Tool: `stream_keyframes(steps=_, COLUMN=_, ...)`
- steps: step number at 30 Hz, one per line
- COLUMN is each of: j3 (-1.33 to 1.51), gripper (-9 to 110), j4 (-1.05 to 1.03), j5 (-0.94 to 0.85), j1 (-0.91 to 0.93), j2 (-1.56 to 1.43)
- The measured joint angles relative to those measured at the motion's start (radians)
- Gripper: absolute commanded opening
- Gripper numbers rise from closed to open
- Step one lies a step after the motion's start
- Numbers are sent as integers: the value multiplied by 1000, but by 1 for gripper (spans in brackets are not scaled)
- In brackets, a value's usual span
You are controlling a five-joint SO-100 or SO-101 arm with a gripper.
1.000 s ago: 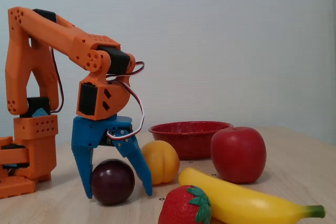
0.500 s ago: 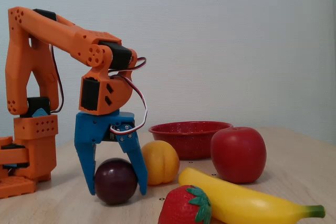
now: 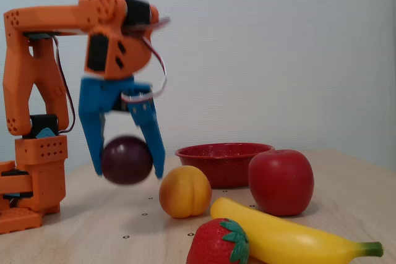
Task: Put the plum in the red bowl.
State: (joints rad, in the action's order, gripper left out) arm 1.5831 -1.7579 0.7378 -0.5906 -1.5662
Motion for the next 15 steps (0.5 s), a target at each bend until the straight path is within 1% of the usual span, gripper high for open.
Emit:
stream_keyframes(steps=2, j3=-49, gripper=0, j4=-25, j5=-8, j1=2, j2=-23)
stream_keyframes(steps=5, j3=-167, gripper=0, j4=-29, j5=-91, j1=48, j2=-51)
stream_keyframes(steps=9, j3=-310, gripper=0, j4=-29, j5=-224, j1=267, j2=-69)
stream_keyframes(steps=15, j3=-370, gripper=0, j4=-29, j5=-408, j1=595, j2=-98)
